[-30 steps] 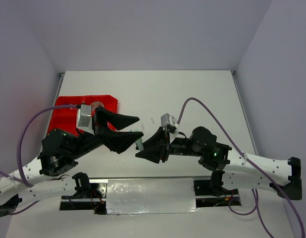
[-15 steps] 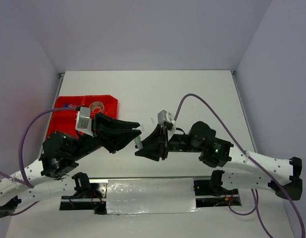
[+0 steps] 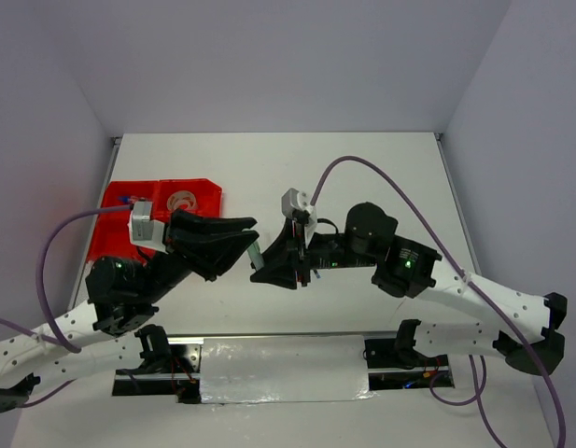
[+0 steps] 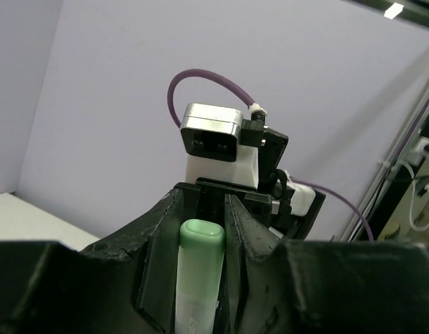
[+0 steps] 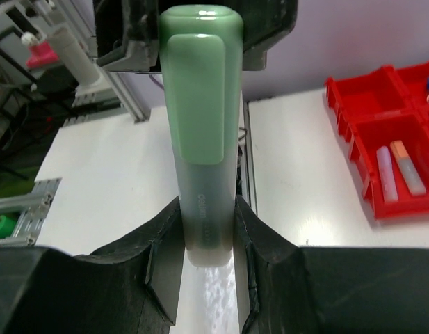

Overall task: Sort the stationery into containers
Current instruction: Close the pen cap on the pen, then place the pen in the storage box.

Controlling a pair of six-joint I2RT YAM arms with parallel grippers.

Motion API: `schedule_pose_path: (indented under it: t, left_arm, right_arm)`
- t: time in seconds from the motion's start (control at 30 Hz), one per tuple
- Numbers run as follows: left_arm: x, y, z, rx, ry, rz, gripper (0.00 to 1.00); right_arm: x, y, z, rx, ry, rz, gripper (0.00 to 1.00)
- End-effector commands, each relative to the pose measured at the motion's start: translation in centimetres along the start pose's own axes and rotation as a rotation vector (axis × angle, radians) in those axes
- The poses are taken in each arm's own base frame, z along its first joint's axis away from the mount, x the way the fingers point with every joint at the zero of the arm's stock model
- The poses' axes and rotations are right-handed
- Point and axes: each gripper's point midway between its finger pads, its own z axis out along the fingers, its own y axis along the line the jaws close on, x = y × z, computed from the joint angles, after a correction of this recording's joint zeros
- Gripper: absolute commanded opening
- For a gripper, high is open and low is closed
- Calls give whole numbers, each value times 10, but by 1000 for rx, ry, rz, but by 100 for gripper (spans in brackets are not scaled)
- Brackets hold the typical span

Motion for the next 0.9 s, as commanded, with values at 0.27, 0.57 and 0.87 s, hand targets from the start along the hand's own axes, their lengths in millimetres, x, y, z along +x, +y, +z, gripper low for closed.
schedule_pose_path:
  t: [0.27,0.57,0.87]
  left_arm:
    - [167,46,-74,-127,449,-182,0]
    - [80,63,-59,-325,278,-34,72]
    - [-5,40,-36,-288,74,57,88]
  right_arm:
    - [-202,29,-36,4,-448,-265,0]
    - [-93,5,-2,-33,-250,-137,0]
    - [-25,-10,9,-31,-140,-49,0]
